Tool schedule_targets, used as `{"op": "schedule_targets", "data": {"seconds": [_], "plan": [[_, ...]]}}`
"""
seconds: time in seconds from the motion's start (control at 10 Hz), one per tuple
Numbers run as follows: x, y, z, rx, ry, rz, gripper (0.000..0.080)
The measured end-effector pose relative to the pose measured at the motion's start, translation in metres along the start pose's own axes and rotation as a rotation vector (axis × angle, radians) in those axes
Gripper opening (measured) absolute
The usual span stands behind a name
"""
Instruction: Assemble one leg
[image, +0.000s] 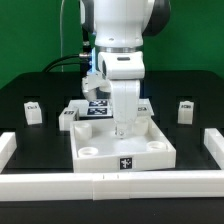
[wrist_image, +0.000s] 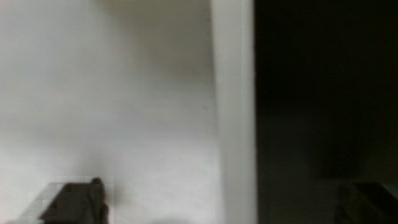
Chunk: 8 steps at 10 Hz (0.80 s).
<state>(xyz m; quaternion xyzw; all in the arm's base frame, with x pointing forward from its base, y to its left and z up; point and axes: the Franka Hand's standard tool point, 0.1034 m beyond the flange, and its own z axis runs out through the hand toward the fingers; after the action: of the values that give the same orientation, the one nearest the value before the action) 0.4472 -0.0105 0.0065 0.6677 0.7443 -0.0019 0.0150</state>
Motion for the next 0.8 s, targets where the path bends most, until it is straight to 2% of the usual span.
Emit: {"op": "schedule_targets", "data": {"seconds": [0.2, 0.3, 0.4, 0.5, 0.8], "plan": [[-0.0003, -0.0008, 0.0005, 0.001, 0.0, 0.001, 0.0386], [-0.0003, -0.0008, 0.0005, 0.002, 0.0, 0.001, 0.0386], [-0.0003, -0.0008, 0.0005, 0.002, 0.0, 0.001, 0.0167], [-0.0003, -0.001, 0.0006, 0.002, 0.0, 0.001, 0.0058], [-0.0007, -0.0011, 0.0007, 0.002, 0.0, 0.003, 0.0059]]}}
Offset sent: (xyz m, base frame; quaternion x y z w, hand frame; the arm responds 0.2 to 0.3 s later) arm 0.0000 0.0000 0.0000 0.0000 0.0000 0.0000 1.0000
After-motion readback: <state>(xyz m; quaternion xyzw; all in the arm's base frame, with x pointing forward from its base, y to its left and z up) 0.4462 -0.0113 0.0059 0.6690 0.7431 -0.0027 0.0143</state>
